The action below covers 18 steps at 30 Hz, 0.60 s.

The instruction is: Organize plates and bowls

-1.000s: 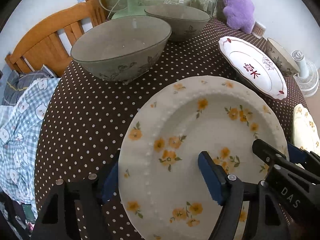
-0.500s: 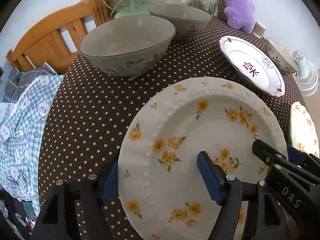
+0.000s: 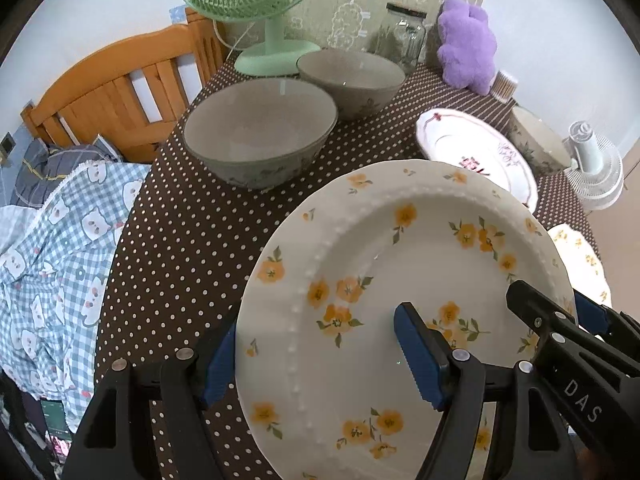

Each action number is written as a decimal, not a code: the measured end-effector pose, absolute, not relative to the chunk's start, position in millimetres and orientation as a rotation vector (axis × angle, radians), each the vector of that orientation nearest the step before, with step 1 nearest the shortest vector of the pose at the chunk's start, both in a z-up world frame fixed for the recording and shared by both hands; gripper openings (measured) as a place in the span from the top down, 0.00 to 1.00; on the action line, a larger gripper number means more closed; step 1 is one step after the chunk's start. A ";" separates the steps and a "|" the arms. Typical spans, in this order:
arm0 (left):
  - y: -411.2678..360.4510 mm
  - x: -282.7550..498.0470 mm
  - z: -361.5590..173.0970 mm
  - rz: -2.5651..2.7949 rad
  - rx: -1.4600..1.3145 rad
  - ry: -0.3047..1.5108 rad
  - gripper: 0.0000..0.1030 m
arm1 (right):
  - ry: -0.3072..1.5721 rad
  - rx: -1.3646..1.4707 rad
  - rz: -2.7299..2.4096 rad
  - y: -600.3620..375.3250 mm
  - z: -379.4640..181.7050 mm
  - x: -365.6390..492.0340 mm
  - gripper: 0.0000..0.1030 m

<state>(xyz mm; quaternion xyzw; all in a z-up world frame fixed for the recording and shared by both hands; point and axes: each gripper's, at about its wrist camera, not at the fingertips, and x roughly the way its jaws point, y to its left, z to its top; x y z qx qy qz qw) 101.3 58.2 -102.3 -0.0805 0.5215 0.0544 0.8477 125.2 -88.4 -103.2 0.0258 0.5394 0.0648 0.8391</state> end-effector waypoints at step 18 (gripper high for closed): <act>-11.2 101.7 -73.8 0.054 -0.141 1.031 0.28 | 1.079 0.082 0.094 -159.6 -79.5 118.0 0.43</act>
